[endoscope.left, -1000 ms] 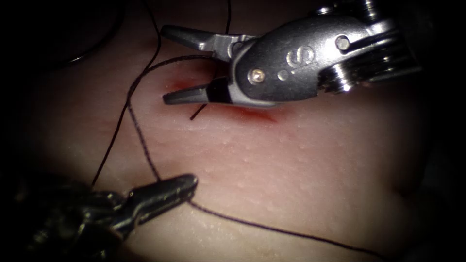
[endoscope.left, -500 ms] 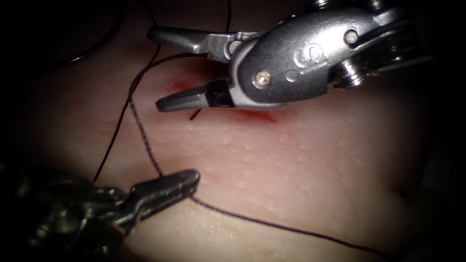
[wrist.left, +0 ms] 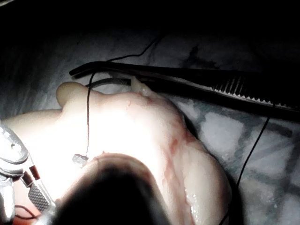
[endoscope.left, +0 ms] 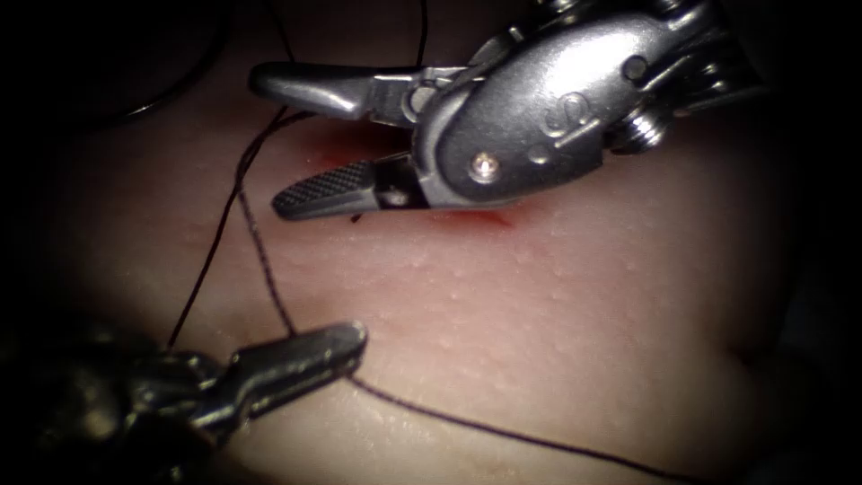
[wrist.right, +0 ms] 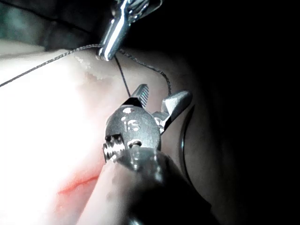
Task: Wound Closure
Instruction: Right gripper grasps suture
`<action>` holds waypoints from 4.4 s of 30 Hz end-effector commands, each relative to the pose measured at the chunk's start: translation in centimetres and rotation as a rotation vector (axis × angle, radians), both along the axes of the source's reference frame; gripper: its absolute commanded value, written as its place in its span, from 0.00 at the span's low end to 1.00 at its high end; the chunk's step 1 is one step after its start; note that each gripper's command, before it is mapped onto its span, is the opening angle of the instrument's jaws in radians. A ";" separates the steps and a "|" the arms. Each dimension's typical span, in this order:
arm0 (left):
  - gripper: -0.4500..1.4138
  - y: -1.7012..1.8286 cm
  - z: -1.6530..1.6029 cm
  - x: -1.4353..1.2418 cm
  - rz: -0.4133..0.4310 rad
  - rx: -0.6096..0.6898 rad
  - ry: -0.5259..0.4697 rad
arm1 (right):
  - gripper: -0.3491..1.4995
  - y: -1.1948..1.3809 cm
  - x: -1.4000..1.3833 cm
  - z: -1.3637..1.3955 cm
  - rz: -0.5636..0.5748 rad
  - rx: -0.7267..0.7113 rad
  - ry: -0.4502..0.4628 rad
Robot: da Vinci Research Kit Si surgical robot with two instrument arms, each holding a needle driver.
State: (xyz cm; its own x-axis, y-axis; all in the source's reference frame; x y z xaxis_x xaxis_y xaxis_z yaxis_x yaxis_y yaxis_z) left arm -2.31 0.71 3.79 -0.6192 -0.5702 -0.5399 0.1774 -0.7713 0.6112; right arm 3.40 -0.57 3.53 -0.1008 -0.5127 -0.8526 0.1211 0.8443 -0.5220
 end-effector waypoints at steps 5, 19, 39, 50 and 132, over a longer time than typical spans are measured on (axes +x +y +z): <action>0.00 -0.06 0.04 -0.03 0.006 0.024 -0.010 | 0.72 -0.22 0.17 -0.04 -0.034 -0.012 0.037; 0.00 -0.05 0.06 0.02 0.013 0.035 -0.021 | 0.26 -0.33 0.19 -0.06 -0.070 -0.053 0.069; 0.00 -0.08 0.04 0.05 0.018 0.035 -0.026 | 0.00 -0.15 0.02 0.25 -0.105 0.125 -0.038; 0.00 -0.06 0.08 0.04 0.020 0.034 -0.028 | 0.71 -0.13 0.00 0.14 -0.074 0.750 -0.206; 0.76 0.01 0.29 -0.08 -0.004 -0.071 0.039 | 0.00 0.11 0.01 0.19 0.139 1.869 -0.383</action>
State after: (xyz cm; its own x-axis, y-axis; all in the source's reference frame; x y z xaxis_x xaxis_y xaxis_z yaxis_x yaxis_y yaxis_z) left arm -2.35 0.80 4.03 -0.6442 -0.6027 -0.4709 0.1923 -0.7236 0.6629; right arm 3.35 -0.42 3.67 0.1536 0.9656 -0.2100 -0.1183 0.2289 0.9662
